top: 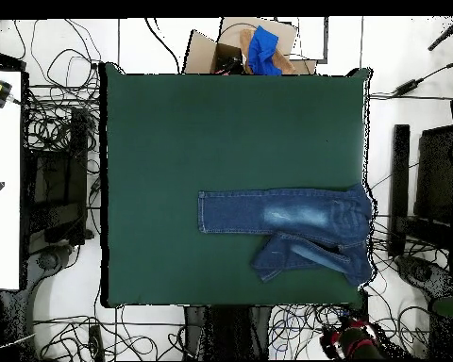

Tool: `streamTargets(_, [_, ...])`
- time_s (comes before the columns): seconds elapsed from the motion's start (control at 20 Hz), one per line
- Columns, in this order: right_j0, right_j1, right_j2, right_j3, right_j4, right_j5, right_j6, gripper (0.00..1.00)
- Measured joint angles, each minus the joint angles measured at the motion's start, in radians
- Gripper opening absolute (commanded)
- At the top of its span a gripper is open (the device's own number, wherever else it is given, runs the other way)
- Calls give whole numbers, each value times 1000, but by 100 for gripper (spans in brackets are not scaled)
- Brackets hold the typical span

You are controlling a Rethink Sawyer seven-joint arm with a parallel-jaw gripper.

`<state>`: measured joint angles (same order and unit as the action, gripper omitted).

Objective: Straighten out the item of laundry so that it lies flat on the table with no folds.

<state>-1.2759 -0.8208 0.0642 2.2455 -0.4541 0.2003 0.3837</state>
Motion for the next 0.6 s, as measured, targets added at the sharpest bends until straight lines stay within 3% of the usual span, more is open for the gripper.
streamTargets(0.35, [66, -65, -21, 126, 57, -3, 0, 100])
streamTargets(0.6, [115, 30, -21, 178, 97, -153, 29, 100])
